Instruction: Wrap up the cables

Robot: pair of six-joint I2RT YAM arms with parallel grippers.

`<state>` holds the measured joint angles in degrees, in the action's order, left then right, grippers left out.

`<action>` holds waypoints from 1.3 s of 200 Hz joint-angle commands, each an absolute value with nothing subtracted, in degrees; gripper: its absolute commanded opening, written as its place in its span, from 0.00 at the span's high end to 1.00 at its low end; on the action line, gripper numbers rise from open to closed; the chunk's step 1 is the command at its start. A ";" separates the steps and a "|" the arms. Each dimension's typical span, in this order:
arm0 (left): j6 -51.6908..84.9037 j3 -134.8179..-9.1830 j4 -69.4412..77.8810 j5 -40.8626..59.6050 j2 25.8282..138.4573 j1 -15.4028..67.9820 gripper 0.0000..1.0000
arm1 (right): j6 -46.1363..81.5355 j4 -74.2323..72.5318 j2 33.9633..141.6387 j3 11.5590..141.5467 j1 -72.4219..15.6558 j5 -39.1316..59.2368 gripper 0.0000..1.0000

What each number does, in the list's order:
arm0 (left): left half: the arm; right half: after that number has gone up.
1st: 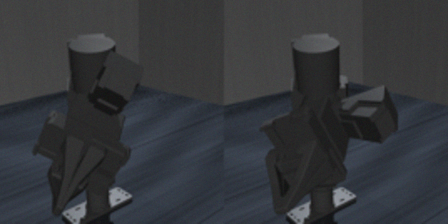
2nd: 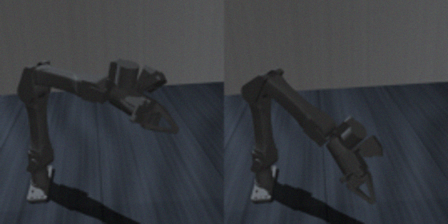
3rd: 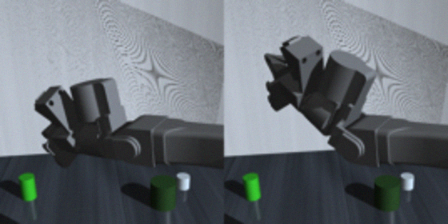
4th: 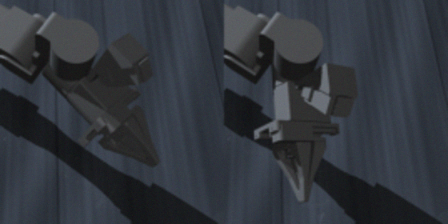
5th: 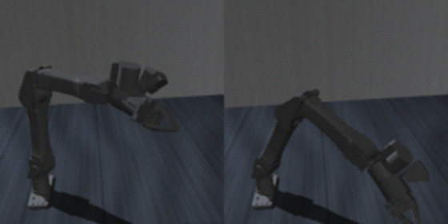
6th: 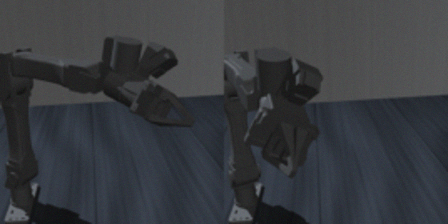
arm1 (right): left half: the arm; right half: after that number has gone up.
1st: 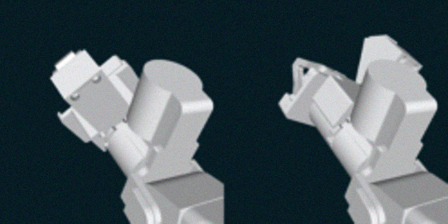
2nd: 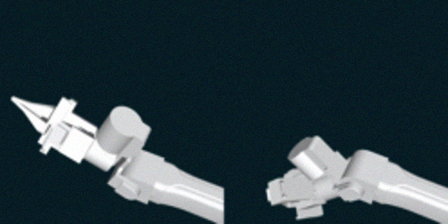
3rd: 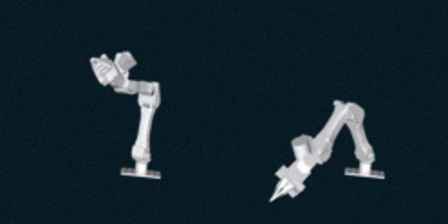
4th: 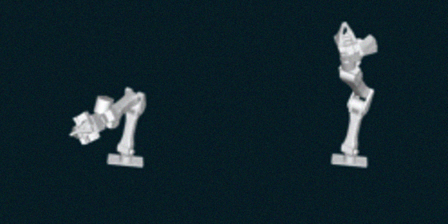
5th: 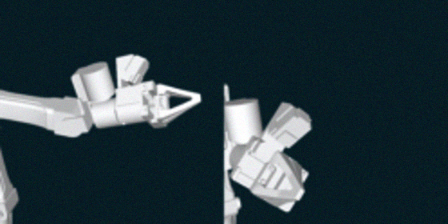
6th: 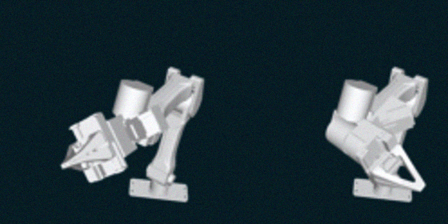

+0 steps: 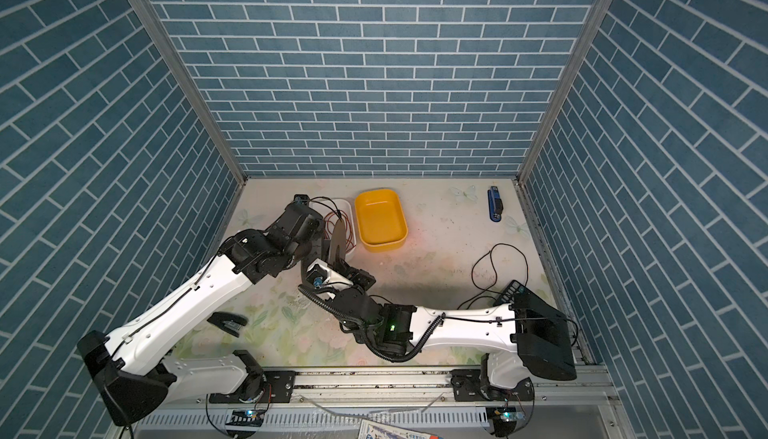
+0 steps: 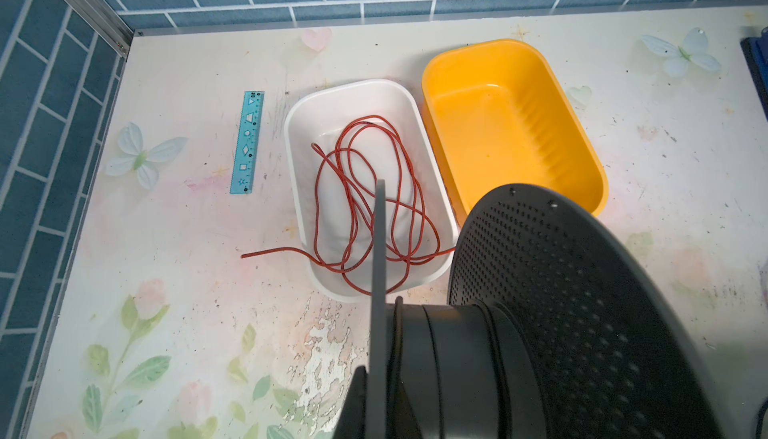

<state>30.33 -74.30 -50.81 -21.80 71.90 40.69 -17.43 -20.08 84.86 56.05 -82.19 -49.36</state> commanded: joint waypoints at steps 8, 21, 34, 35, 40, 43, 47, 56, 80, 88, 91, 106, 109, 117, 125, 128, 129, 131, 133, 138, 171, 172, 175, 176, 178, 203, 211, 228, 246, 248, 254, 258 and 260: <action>28.27 -74.71 -53.13 -22.56 70.60 41.78 1.00 | -16.20 -16.20 82.34 58.75 -79.25 -43.93 0.83; 27.78 -74.66 -53.98 -22.98 70.48 42.25 1.00 | -15.34 -14.02 81.34 59.17 -77.90 -41.93 0.83; 27.48 -74.15 -54.49 -23.76 70.02 42.93 1.00 | -14.67 -11.70 80.48 59.72 -76.81 -40.34 0.83; 27.45 -74.12 -54.49 -23.79 69.99 43.00 1.00 | -14.63 -11.61 80.45 59.79 -76.72 -40.21 0.83; 27.27 -73.81 -54.58 -23.95 69.75 43.30 1.00 | -14.13 -10.74 80.15 60.00 -76.22 -39.77 0.83; 27.21 -73.66 -54.70 -23.99 69.66 43.45 1.00 | -13.83 -10.32 79.97 60.06 -75.98 -39.52 0.83; 27.16 -73.57 -54.86 -23.94 69.59 43.55 1.00 | -13.32 -9.73 79.71 60.11 -75.50 -39.01 0.83; 27.15 -73.22 -55.33 -23.88 69.40 43.76 1.00 | -12.06 -8.39 79.09 60.13 -74.40 -37.41 0.83; 26.72 -72.53 -55.80 -23.37 69.17 44.79 1.00 | -9.21 -6.14 77.64 60.02 -72.02 -33.61 0.83; 26.48 -72.43 -56.05 -23.38 69.13 45.31 1.00 | -8.56 -5.37 77.29 60.03 -71.34 -32.21 0.83; 26.38 -72.39 -56.07 -23.38 69.12 45.43 1.00 | -8.33 -5.21 77.14 60.00 -71.10 -31.77 0.83; 26.02 -71.67 -55.86 -23.81 68.82 46.46 1.00 | -7.35 -3.92 76.56 60.25 -69.79 -29.86 0.83; 25.94 -71.47 -55.77 -23.77 68.72 46.63 1.00 | -7.15 -3.63 76.51 60.30 -69.61 -29.44 0.83; 25.84 -71.00 -55.55 -23.50 68.45 46.93 1.00 | -6.59 -2.85 76.34 60.45 -68.77 -28.21 0.83; 25.66 -70.59 -55.55 -23.17 68.23 47.10 1.00 | -5.89 -1.87 76.12 60.63 -67.83 -27.02 0.83; 25.50 -70.48 -55.55 -22.84 68.18 47.10 1.00 | -5.57 -1.45 76.11 60.77 -67.44 -26.44 0.83; 25.45 -70.44 -55.55 -22.76 68.15 47.10 1.00 | -5.51 -1.30 76.11 60.80 -67.30 -26.23 0.83; 25.30 -70.41 -55.48 -22.59 68.01 47.15 1.00 | -5.31 -0.94 76.05 60.88 -67.03 -25.83 0.83; 25.20 -70.23 -55.44 -22.39 67.98 47.19 1.00 | -5.11 -0.70 76.03 60.95 -66.72 -25.42 0.83; 24.86 -70.08 -55.38 -21.82 67.81 47.16 1.00 | -4.66 0.14 76.03 61.19 -66.06 -24.44 0.83; 22.11 -69.55 -55.24 -18.07 66.08 47.29 1.00 | -2.31 6.25 76.55 63.68 -61.36 -17.74 0.85; 22.04 -69.58 -55.26 -17.91 66.04 47.29 1.00 | -2.18 6.49 76.55 63.80 -61.04 -17.33 0.85; 21.77 -69.68 -55.35 -17.52 65.82 47.29 1.00 | -2.05 6.84 76.55 63.88 -60.51 -16.64 0.85; 21.70 -69.69 -55.36 -17.42 65.78 47.29 1.00 | -1.99 6.94 76.55 63.89 -60.40 -16.40 0.85; 21.57 -69.74 -55.43 -17.10 65.71 47.29 1.00 | -1.84 7.18 76.49 63.94 -60.03 -15.83 0.85; 19.66 -71.15 -56.30 -12.97 64.33 47.29 1.00 | 0.39 9.70 76.38 64.42 -55.23 -7.15 0.85; 19.12 -71.85 -56.94 -11.94 64.01 47.29 1.00 | 1.06 10.31 76.46 64.45 -53.54 -3.94 0.85; 18.20 -74.06 -58.57 -9.51 63.78 47.12 1.00 | 2.49 10.90 76.55 63.94 -50.17 1.94 0.86; 17.23 -76.92 -59.46 -5.07 63.77 46.64 1.00 | 4.37 9.39 76.55 62.28 -46.57 7.69 0.86; 17.16 -77.22 -59.49 -4.43 63.80 46.53 1.00 | 4.56 9.23 76.55 62.07 -46.27 8.21 0.86; 17.05 -78.29 -59.55 -2.84 63.89 46.29 1.00 | 5.29 8.24 76.47 61.19 -45.34 9.73 0.84; 16.97 -78.98 -59.63 -1.98 63.95 46.17 1.00 | 5.84 7.40 76.34 60.48 -44.75 10.36 0.82; 16.96 -79.38 -59.67 -1.59 63.98 46.15 1.00 | 6.05 6.99 76.30 60.10 -44.45 10.72 0.82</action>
<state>18.79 -74.35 -58.72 -8.40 65.14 46.72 1.32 8.95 77.65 61.30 -47.62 0.93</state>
